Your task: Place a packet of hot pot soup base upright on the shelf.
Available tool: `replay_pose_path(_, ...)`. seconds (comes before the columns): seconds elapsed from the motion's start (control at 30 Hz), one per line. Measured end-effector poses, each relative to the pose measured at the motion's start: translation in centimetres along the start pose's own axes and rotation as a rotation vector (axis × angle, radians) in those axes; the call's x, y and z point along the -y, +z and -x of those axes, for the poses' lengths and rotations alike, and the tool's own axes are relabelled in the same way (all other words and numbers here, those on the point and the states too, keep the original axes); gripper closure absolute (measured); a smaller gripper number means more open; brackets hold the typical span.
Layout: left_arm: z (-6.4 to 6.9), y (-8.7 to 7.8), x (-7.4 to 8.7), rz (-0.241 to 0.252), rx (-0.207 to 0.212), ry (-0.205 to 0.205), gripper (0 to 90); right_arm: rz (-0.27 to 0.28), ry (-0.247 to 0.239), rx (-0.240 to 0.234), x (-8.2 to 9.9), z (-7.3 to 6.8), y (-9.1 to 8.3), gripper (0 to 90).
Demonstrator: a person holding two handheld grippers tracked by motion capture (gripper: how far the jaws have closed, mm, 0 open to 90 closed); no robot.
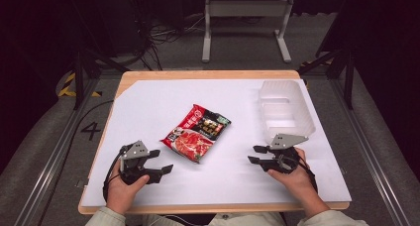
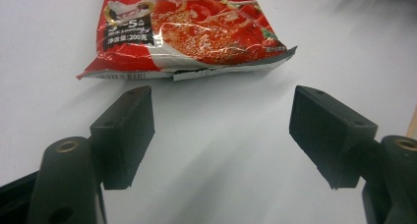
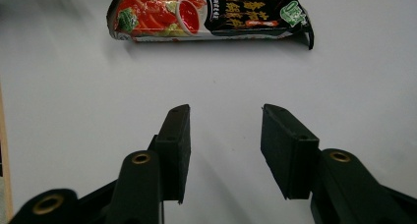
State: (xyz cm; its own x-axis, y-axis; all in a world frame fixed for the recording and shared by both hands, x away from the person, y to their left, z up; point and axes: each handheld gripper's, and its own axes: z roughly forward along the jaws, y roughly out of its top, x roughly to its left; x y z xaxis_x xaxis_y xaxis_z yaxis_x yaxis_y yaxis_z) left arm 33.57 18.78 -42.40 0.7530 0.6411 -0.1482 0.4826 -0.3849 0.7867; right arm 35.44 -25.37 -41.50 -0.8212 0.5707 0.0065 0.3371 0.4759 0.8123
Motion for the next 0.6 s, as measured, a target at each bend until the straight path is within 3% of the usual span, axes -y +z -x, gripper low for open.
replay_pose_path(0.27,0.1,-0.9,-1.8,0.032,-0.019,-0.032,23.7,0.001,-0.015,-0.006,-0.2,-0.2,0.2,54.0)
replay_pose_path(0.4,0.1,-0.9,-3.4,0.014,-0.024,-0.013,22.0,0.014,-0.016,0.0,-0.3,-0.2,0.0,53.1)
replay_pose_path(0.6,-1.6,-0.3,-5.4,0.043,-0.048,-0.03,20.7,-0.001,-0.023,-0.008,-0.2,-0.4,0.1,52.4)
